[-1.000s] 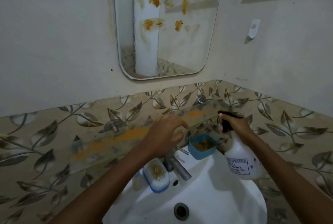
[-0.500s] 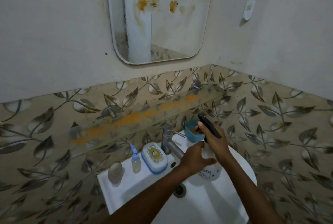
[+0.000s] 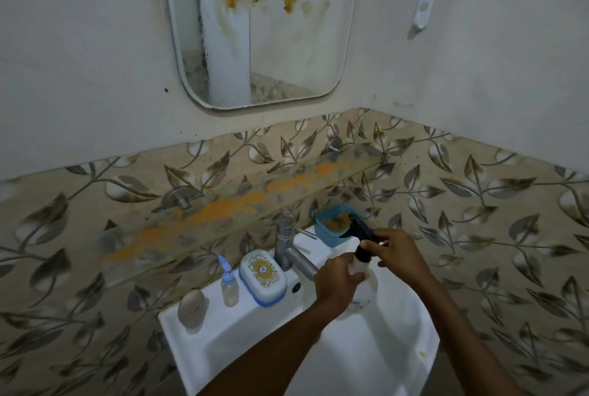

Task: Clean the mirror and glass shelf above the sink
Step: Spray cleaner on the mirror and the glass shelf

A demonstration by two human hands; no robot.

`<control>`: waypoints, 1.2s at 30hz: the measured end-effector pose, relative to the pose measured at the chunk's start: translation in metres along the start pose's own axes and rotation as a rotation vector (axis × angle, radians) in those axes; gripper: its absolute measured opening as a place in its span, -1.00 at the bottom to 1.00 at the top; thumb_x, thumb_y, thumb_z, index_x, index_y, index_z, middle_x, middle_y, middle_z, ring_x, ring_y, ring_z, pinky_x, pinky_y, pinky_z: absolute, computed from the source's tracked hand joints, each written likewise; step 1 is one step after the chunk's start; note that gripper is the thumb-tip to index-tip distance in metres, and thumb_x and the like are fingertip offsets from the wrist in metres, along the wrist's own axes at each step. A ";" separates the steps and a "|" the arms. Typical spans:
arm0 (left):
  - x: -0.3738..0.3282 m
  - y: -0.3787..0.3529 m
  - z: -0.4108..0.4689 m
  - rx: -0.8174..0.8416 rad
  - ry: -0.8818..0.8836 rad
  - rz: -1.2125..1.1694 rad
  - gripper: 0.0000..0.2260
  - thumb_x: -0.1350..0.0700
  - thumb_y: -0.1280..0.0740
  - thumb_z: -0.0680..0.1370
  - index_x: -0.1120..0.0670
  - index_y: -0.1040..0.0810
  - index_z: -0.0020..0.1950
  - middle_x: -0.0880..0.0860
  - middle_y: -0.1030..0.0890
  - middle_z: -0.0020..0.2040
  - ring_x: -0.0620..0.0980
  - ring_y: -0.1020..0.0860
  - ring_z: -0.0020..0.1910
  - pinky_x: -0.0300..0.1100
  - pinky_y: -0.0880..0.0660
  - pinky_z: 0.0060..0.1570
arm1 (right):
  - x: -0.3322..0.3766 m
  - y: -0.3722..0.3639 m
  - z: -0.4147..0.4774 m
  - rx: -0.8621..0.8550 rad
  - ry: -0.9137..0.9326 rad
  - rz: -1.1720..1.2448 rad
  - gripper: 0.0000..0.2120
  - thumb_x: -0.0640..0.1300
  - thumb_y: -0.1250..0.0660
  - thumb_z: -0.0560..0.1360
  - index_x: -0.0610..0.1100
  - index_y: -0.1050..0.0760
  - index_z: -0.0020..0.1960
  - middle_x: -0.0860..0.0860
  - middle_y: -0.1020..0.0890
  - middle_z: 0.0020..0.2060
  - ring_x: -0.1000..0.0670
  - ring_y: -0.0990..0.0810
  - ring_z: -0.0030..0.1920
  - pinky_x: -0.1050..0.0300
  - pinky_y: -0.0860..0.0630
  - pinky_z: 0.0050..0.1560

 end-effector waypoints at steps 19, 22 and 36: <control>0.031 0.140 -0.007 -0.181 -0.353 0.285 -0.70 0.25 -0.23 0.54 0.05 -0.55 0.23 0.09 -0.62 0.17 0.05 -0.53 0.17 -0.09 -0.47 0.06 | 0.024 -0.074 0.086 -0.156 -0.001 -0.004 -0.57 -0.20 -0.31 0.52 -0.08 -0.26 -0.47 -0.02 -0.35 -0.55 -0.05 -0.40 -0.42 0.13 -0.24 -0.40; 0.039 0.145 -0.009 -0.162 -0.374 0.307 -0.72 0.27 -0.24 0.52 0.09 -0.58 0.19 0.12 -0.63 0.13 0.07 -0.54 0.13 -0.11 -0.47 0.05 | 0.031 -0.093 0.093 -0.114 -0.008 -0.032 -0.77 -0.20 -0.27 0.54 -0.29 -0.52 -0.25 -0.24 -0.60 -0.32 -0.17 -0.58 -0.22 0.04 -0.40 -0.27; 0.039 0.143 -0.009 -0.130 -0.369 0.289 -0.75 0.30 -0.27 0.49 0.12 -0.62 0.10 0.10 -0.64 0.11 0.05 -0.53 0.14 -0.34 -0.26 0.04 | 0.025 -0.106 0.108 -0.112 -0.014 0.077 -0.78 -0.27 -0.34 0.48 -0.35 -0.55 0.09 -0.25 -0.65 0.01 -0.18 -0.60 0.01 0.36 -0.36 -0.38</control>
Point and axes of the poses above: each hand's wrist, its own z-axis towards the middle knuckle, its own y-axis out of the back of the hand, x = y × z, the point moved 4 cm from there along z, towards the middle knuckle
